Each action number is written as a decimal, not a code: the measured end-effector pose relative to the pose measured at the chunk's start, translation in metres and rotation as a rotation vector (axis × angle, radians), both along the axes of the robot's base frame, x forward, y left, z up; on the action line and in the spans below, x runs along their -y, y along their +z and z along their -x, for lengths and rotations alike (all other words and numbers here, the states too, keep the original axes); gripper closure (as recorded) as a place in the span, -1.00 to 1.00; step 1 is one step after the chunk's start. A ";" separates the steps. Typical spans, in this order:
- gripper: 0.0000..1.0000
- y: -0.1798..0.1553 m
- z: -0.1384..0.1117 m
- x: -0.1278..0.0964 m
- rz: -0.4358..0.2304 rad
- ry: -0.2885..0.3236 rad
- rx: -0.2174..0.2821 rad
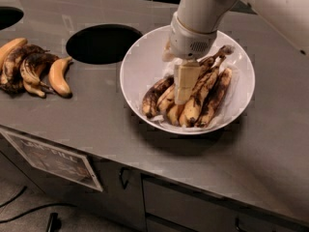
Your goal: Pick banana from white bowl
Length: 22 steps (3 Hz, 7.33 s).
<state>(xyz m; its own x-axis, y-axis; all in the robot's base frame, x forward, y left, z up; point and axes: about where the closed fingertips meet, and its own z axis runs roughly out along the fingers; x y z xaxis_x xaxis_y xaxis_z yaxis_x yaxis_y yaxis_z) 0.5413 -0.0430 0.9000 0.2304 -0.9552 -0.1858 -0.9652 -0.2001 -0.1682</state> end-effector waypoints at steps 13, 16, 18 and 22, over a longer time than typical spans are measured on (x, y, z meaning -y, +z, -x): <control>-0.28 -0.008 -0.006 -0.003 0.016 0.105 -0.117; -0.26 -0.011 0.003 0.000 0.009 0.100 -0.125; -0.24 -0.016 0.005 0.002 0.001 0.101 -0.136; 0.69 -0.026 0.002 0.001 -0.009 0.107 -0.155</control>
Offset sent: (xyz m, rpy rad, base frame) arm -0.0049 -0.0142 -0.0124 0.0216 0.0318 -0.0122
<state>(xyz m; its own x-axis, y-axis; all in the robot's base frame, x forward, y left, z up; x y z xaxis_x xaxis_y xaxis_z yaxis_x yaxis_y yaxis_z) 0.5393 -0.0437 0.8742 0.2985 -0.9250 -0.2350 -0.9530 -0.3021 -0.0213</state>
